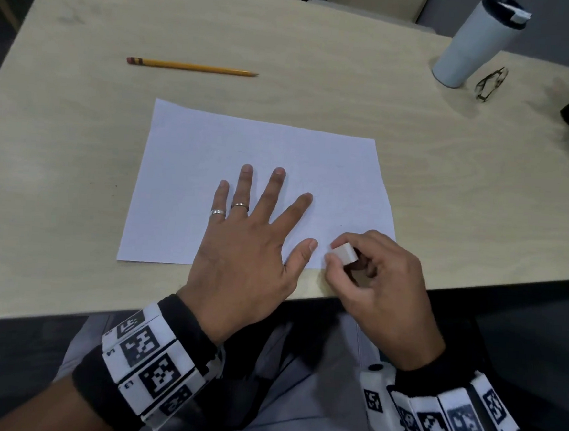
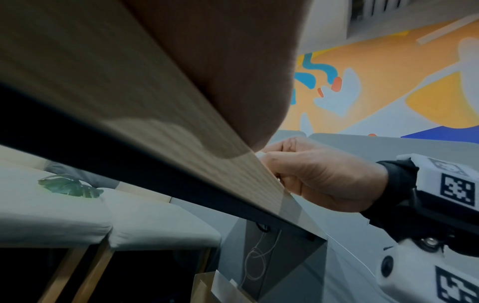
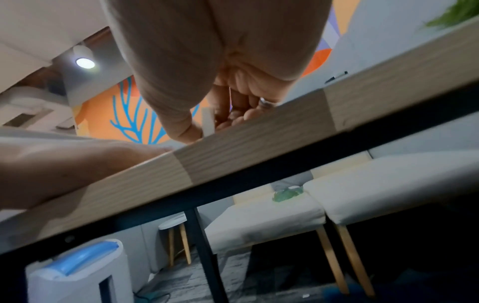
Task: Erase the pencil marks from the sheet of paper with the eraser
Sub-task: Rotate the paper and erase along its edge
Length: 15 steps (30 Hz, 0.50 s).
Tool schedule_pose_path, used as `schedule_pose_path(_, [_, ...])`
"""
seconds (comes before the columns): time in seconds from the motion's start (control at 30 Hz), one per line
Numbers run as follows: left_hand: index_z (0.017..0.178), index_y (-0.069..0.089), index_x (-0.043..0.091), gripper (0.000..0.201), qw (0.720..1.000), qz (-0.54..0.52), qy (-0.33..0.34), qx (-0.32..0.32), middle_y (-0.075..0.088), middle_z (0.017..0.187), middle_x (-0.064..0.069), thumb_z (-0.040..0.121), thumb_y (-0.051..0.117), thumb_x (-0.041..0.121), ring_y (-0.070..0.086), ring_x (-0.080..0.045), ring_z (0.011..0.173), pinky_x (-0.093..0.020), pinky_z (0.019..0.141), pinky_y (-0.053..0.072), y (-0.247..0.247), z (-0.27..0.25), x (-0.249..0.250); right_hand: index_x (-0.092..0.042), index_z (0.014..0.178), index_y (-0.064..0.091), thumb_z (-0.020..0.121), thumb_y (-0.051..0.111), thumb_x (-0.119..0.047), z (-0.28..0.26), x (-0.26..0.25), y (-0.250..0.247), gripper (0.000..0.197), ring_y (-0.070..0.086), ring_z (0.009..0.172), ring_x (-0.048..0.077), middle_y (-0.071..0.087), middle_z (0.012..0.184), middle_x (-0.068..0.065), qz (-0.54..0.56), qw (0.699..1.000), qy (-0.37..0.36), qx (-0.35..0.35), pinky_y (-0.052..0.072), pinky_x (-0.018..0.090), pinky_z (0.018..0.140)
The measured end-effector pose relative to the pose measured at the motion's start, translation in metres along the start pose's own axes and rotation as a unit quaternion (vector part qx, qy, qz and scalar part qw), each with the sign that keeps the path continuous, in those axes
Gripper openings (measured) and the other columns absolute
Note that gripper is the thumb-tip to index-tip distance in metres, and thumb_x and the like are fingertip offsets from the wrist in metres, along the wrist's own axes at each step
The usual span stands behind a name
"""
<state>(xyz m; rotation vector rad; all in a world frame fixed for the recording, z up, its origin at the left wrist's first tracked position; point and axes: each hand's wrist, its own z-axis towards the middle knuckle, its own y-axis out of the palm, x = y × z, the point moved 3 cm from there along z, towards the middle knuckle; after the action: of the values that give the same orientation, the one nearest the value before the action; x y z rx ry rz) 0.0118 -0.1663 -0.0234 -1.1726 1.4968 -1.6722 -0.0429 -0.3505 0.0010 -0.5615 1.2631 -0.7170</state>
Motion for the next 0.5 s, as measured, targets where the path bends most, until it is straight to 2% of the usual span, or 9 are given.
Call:
schedule_pose_path(0.1, [0.168,0.010,0.040,0.068,1.000,0.002,-0.004,0.003,-0.006,0.177,-0.003,0.106,0.009,0.069,-0.011,-0.036,0.162,-0.056,0.130,-0.002,0.000,0.000,0.001,-0.018,0.093,0.075,0.093,0.080,-0.010,-0.002,0.004,-0.005,0.009,0.060,0.074,0.015,0.061,0.078,-0.010,-0.018,1.000,-0.007,0.002,0.047,0.028,0.069])
schedule_pose_path(0.17, [0.168,0.009,0.041,0.068,1.000,0.003,-0.003,0.001,-0.007,0.177,-0.003,0.106,0.009,0.069,-0.012,-0.036,0.162,-0.056,0.130,-0.003,0.000,0.000,0.001,-0.017,0.089,0.075,0.091,0.080,-0.006,0.000,0.018,-0.016,0.012,0.062,0.076,0.017,0.065,0.080,-0.008,-0.019,0.999,0.009,0.029,0.049,0.032,0.070])
schedule_pose_path(0.27, [0.168,0.008,0.041,0.068,1.000,0.001,-0.003,0.000,-0.008,0.177,-0.003,0.106,0.008,0.069,-0.012,-0.037,0.161,-0.056,0.130,-0.003,-0.002,-0.001,0.001,-0.018,0.087,0.077,0.090,0.081,-0.005,0.002,0.022,-0.027,0.013,0.060,0.074,0.013,0.062,0.077,-0.016,-0.025,0.998,0.021,0.056,0.047,0.024,0.069])
schedule_pose_path(0.33, [0.168,0.007,0.040,0.069,1.000,0.004,-0.003,-0.003,-0.008,0.177,-0.003,0.105,0.007,0.069,-0.013,-0.037,0.161,-0.057,0.130,-0.003,-0.001,0.000,0.001,-0.018,0.090,0.077,0.092,0.081,-0.009,0.002,0.009,-0.019,0.010,0.059,0.074,0.013,0.061,0.076,-0.016,-0.025,0.999,-0.003,0.031,0.045,0.021,0.070])
schedule_pose_path(0.4, [0.168,0.008,0.040,0.069,1.000,0.007,-0.003,-0.003,-0.008,0.177,-0.004,0.105,0.007,0.069,-0.012,-0.038,0.161,-0.057,0.130,-0.002,0.000,0.000,0.001,-0.018,0.090,0.076,0.093,0.080,-0.012,-0.002,0.002,-0.009,0.008,0.058,0.075,0.016,0.061,0.075,-0.010,-0.027,0.999,-0.026,0.006,0.046,0.027,0.070])
schedule_pose_path(0.5, [0.168,0.007,0.040,0.069,1.000,0.002,-0.003,-0.005,-0.009,0.177,-0.003,0.105,0.007,0.069,-0.014,-0.037,0.161,-0.057,0.130,-0.004,-0.001,0.001,0.001,-0.018,0.082,0.074,0.090,0.080,-0.006,0.002,0.028,-0.025,0.015,0.060,0.075,0.020,0.063,0.075,-0.007,-0.024,0.999,0.014,0.035,0.050,0.042,0.069])
